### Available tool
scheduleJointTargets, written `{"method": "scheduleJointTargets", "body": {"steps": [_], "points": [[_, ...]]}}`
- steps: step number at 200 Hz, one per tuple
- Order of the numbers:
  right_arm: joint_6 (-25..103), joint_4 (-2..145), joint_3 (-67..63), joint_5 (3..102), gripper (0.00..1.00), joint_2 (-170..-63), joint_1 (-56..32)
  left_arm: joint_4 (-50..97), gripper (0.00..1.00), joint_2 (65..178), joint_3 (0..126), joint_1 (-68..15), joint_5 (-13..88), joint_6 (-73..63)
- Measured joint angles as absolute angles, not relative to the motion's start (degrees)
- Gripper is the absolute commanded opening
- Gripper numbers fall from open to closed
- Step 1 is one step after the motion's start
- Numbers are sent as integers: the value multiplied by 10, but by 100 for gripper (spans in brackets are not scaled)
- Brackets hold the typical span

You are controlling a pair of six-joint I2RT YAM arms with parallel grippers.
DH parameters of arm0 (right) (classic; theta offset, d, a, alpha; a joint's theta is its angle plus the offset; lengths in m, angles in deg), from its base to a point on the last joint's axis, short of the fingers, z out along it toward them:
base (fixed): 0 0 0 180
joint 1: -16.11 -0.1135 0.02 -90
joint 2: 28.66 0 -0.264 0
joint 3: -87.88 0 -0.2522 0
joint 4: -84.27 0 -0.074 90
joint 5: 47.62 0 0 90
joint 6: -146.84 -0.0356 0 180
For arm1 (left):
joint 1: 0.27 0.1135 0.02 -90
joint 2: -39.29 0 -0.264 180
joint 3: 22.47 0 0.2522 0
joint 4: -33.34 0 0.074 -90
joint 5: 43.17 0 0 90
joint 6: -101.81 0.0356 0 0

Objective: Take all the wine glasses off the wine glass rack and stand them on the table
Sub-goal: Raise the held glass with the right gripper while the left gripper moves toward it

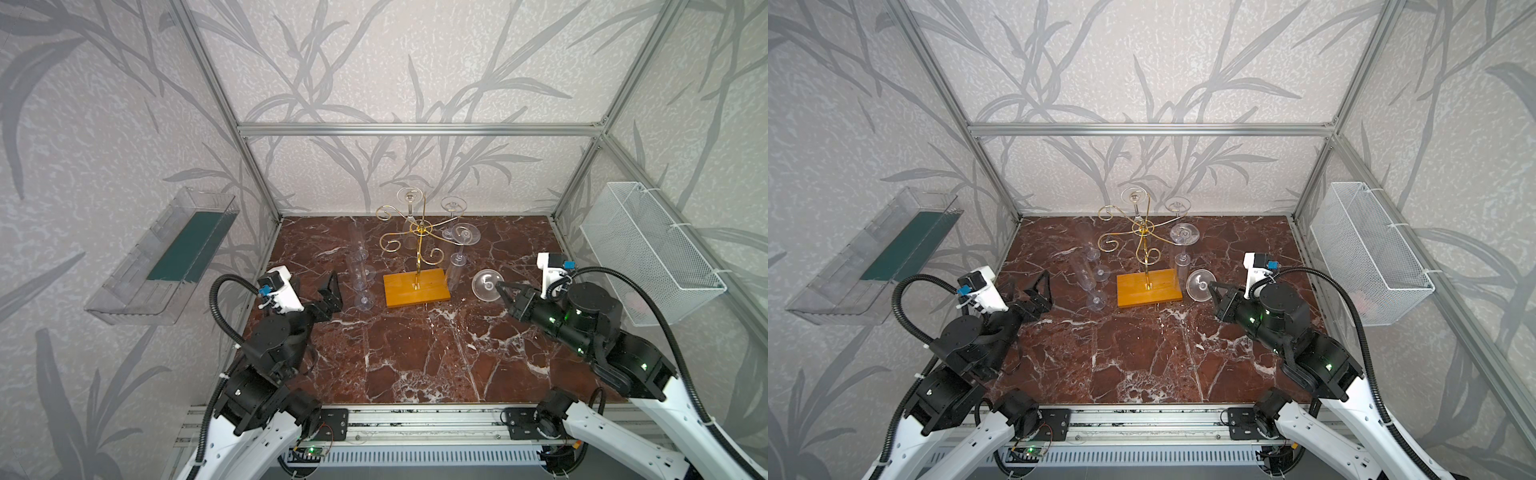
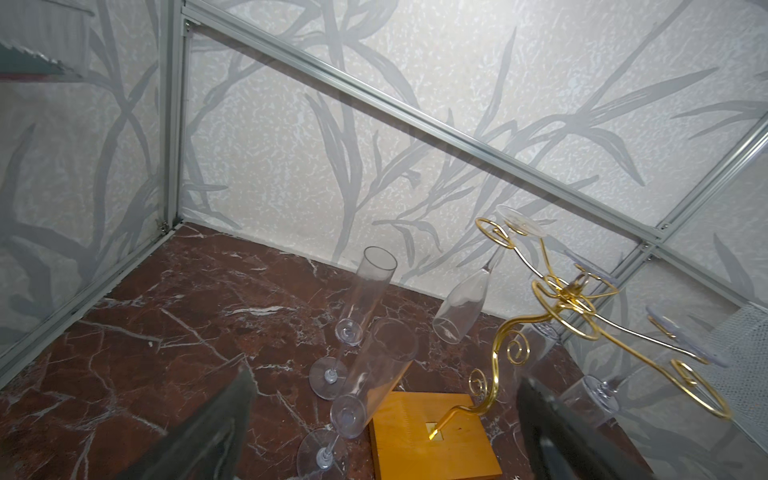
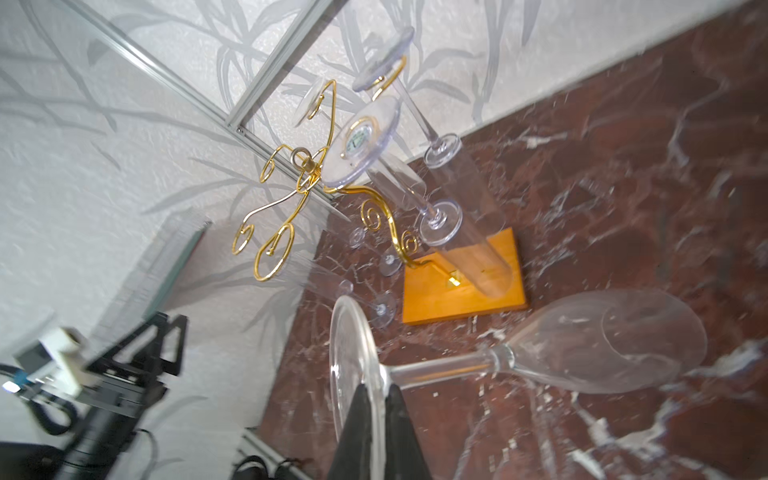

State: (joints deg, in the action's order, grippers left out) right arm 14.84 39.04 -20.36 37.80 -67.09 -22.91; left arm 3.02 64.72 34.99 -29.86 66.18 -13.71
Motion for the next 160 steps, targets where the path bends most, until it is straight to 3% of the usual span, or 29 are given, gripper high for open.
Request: {"method": "scheduleJointTargets", "body": {"steps": [78, 160], "points": [[603, 503, -200, 432, 0, -675, -229, -3, 93, 794, 520, -299, 468, -154], [913, 666, -253, 570, 0, -679, -230, -1, 87, 961, 635, -299, 200, -169]]}}
